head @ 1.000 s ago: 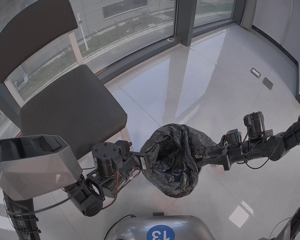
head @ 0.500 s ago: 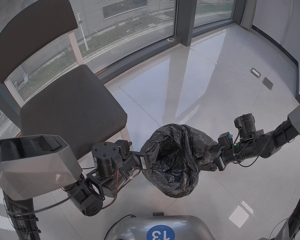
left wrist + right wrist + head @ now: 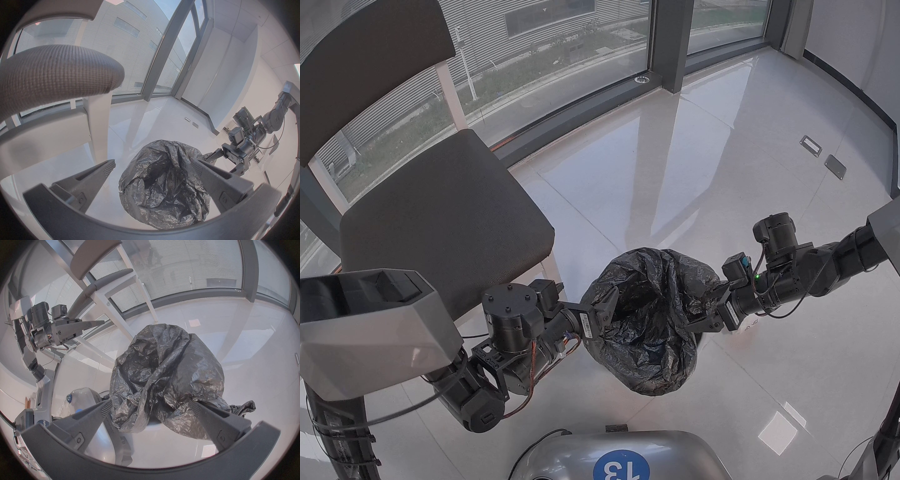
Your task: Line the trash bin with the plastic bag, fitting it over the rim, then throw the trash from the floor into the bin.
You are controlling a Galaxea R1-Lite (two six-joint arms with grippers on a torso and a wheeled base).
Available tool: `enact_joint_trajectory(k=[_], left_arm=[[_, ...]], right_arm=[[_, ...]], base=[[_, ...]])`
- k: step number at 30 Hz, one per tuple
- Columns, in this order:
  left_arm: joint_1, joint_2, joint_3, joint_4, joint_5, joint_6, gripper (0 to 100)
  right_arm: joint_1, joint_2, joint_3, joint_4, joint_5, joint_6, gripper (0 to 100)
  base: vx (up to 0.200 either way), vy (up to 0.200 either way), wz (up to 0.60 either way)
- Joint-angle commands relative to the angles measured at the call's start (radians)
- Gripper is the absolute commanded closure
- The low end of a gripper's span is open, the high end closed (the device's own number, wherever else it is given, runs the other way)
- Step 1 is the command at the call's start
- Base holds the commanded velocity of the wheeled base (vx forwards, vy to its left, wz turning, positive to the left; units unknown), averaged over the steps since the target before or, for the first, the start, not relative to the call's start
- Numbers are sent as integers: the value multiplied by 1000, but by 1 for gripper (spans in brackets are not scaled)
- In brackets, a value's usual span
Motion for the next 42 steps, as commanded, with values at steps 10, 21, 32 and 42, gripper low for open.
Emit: enact_joint_trajectory(k=[10, 21, 32, 42], left_arm=[[0, -7, 3, -2, 0, -1, 0], [0, -4, 5, -2, 2, -1, 0], [-2, -4, 9, -5, 2, -3, 0], [0, -2, 14, -17, -1, -3, 0]], right_arm=[[12, 219, -284, 197, 1, -23, 0], [52, 308, -431, 282, -13, -23, 0], [105, 360, -493, 315, -42, -22, 0], [120, 397, -522, 312, -61, -14, 100]], base=[[0, 0, 0], [0, 0, 0], [0, 0, 0], [0, 0, 0]])
